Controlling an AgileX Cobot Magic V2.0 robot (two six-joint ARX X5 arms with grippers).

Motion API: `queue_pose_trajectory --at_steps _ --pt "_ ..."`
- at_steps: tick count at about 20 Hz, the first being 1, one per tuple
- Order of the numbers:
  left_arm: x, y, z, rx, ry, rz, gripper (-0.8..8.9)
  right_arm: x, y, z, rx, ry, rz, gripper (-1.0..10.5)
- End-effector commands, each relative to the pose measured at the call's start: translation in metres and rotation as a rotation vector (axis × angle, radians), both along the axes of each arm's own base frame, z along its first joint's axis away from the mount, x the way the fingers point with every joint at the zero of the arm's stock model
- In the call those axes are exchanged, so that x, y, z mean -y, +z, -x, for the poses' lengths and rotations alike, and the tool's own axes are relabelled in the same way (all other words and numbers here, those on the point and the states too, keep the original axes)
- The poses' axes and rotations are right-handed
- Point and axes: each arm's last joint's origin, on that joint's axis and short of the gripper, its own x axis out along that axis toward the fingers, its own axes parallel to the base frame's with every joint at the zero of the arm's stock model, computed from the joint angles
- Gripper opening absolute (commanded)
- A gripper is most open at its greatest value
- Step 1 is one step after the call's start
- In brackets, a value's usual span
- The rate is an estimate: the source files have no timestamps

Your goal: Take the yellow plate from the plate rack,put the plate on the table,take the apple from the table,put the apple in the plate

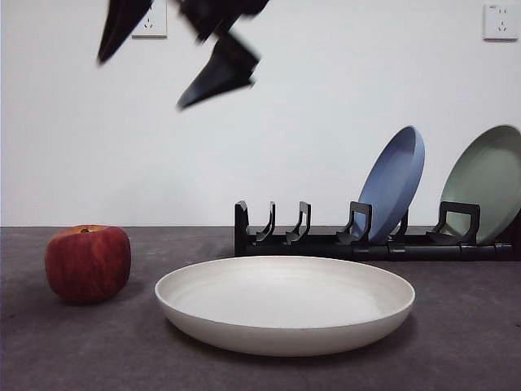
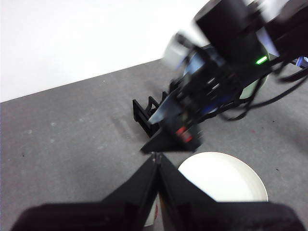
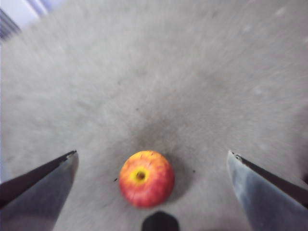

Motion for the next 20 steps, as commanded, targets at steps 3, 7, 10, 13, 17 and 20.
queue_pose_trajectory --at_steps 3,7,10,13,17,20 --pt "-0.006 -0.002 0.003 -0.002 0.013 0.007 -0.08 -0.041 -0.043 -0.011 -0.055 0.047 0.101 6.7" --pt "-0.007 -0.003 0.004 -0.007 0.012 -0.002 -0.08 -0.069 -0.076 -0.01 -0.094 0.081 0.175 6.7" --pt "-0.007 -0.004 0.004 -0.015 0.006 -0.011 -0.08 -0.079 -0.098 -0.007 -0.109 0.072 0.233 6.7" --pt "-0.007 -0.004 0.004 -0.02 0.002 -0.016 -0.08 -0.08 -0.117 -0.006 -0.148 0.066 0.299 6.7" --pt "-0.007 -0.004 0.005 -0.026 -0.021 -0.009 -0.08 -0.081 -0.138 -0.004 -0.197 0.068 0.368 6.7" --pt "-0.007 -0.004 0.004 -0.028 -0.021 -0.012 -0.08 -0.082 -0.141 -0.003 -0.193 0.057 0.385 6.5"
